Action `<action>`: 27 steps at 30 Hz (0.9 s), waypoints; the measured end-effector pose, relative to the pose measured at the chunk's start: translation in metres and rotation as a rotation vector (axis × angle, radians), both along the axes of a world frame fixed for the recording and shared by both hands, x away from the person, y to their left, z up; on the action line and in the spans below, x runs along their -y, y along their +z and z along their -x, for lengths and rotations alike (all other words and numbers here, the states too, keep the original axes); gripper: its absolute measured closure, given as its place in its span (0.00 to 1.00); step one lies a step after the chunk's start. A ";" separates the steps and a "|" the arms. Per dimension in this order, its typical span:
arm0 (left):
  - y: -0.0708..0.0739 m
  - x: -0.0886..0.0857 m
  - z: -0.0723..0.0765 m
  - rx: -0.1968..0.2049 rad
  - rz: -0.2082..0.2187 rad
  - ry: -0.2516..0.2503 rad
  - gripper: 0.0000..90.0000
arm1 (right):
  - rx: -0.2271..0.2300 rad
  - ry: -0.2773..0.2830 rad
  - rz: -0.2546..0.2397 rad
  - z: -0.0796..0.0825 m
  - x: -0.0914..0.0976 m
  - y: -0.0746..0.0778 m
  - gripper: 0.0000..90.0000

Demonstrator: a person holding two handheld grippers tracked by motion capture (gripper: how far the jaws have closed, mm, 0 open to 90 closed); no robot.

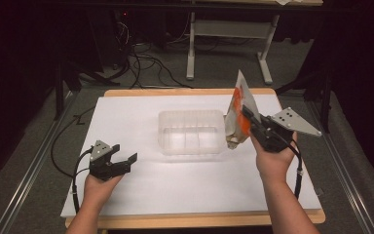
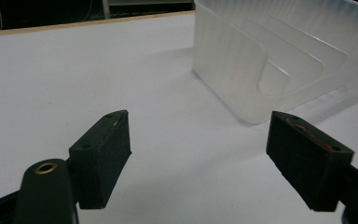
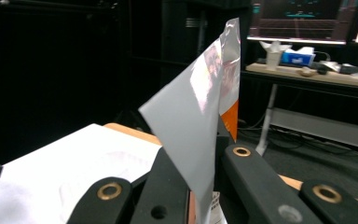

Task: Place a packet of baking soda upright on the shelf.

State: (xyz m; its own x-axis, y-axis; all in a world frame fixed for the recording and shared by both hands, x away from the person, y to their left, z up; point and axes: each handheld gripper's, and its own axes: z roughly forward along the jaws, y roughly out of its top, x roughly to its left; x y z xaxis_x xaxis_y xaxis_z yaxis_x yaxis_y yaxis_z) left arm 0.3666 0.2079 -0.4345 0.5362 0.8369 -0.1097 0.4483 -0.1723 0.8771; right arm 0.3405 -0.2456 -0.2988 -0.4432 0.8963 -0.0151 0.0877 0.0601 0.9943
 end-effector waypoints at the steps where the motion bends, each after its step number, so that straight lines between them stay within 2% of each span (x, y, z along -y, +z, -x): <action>1: 0.000 0.000 0.000 0.001 0.001 0.000 0.25 | -0.002 0.009 0.006 -0.002 -0.006 0.001 1.00; 3: 0.000 -0.001 0.000 0.000 0.004 0.001 0.25 | -0.001 0.035 0.008 -0.007 -0.021 0.001 1.00; 8: 0.000 -0.001 -0.001 0.000 0.009 0.002 0.25 | -0.004 0.064 0.009 -0.013 -0.038 0.001 1.00; 9: 0.000 -0.001 -0.001 0.000 0.010 0.001 0.25 | -0.006 0.079 0.007 -0.017 -0.048 0.001 1.00; 16: -0.001 0.000 -0.001 -0.003 0.008 -0.004 0.25 | -0.011 0.113 0.008 -0.025 -0.071 -0.002 1.00; 27: -0.001 -0.001 -0.002 -0.006 0.018 -0.005 0.25 | -0.059 0.153 0.000 -0.044 -0.105 -0.019 1.00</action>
